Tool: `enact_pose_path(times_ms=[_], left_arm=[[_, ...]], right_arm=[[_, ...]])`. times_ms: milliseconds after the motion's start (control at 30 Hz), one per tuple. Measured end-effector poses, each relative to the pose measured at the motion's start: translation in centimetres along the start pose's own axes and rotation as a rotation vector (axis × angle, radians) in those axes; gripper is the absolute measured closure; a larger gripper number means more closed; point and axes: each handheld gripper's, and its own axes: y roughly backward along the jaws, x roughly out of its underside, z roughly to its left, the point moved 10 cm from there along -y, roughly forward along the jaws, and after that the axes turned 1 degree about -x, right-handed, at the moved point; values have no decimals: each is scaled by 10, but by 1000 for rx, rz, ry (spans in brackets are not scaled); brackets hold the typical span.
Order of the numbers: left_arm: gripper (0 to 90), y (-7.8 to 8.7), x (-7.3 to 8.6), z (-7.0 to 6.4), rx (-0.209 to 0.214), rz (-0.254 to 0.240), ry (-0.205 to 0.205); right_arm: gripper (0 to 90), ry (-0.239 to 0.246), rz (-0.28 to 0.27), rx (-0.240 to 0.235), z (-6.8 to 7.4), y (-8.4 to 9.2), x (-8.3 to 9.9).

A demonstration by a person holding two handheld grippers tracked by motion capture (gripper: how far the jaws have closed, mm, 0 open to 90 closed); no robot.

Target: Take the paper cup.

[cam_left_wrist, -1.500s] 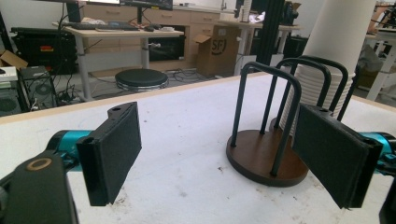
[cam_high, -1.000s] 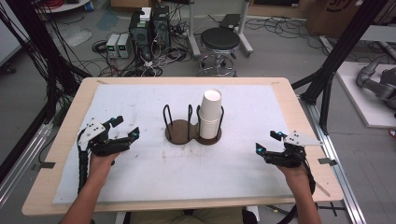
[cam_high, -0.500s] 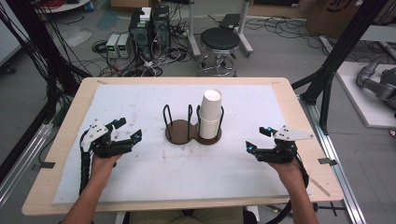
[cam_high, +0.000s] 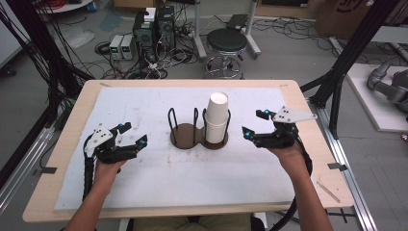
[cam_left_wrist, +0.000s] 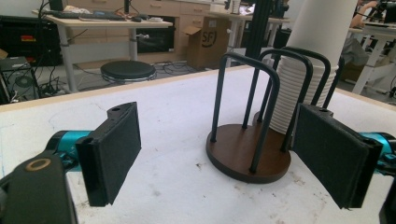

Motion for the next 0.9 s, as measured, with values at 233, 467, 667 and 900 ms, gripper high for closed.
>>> enact_pose_path(times_ms=[233, 467, 667, 900], left_arm=[[157, 0, 0, -1, 5, 1, 2], [157, -2, 1, -2, 12, 3, 1], [157, -2, 1, -4, 20, 3, 0], [157, -3, 1, -6, 26, 6, 0]], right_arm=[[200, 15, 7, -41, -1, -13, -30], [200, 35, 29, -57, -1, -29, -49], [200, 52, 76, -78, 1, -52, -58], [200, 41, 122, -94, 0, -69, -60]])
